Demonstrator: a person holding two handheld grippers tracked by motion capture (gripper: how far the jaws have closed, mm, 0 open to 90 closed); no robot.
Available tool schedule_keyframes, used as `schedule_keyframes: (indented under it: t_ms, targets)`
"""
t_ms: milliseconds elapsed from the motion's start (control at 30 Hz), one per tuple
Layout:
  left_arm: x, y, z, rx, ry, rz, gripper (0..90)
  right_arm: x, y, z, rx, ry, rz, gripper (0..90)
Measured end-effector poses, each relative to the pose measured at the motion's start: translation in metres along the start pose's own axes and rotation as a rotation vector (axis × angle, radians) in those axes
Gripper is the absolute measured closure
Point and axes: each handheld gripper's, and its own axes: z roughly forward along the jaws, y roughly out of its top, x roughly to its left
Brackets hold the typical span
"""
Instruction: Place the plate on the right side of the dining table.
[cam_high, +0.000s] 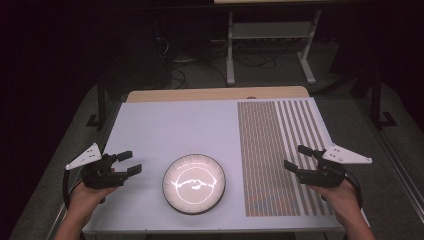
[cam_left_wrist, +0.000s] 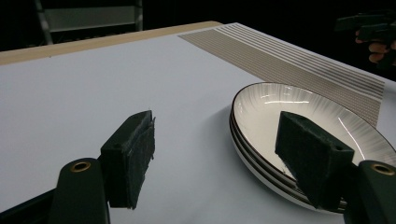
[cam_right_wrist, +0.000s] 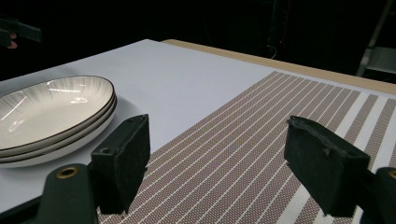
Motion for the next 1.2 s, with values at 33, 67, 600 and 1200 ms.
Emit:
schedule_keyframes:
  t_ms: [33, 67, 600, 1200]
  targets:
    - [-0.0001, 0.0, 0.0, -0.001, 0.0, 0.002, 27.5, -0.0002, 0.0, -0.0001, -0.001, -0.001, 0.001, 21.8]
    - [-0.0002, 0.0, -0.0001, -0.001, 0.0, 0.005, 27.6, -0.0004, 0.0, -0.0001, -0.003, -0.001, 0.003, 21.8]
    - [0.0, -0.0005, -0.0011, -0.004, 0.009, 0.02, 28.0, -0.0022, -0.0007, -0.0004, -0.001, -0.004, 0.011, 22.0]
    - [0.0001, -0.0004, -0.0007, -0.002, 0.011, 0.013, 28.4, -0.0026, -0.0008, 0.0, 0.002, -0.006, 0.016, 22.7]
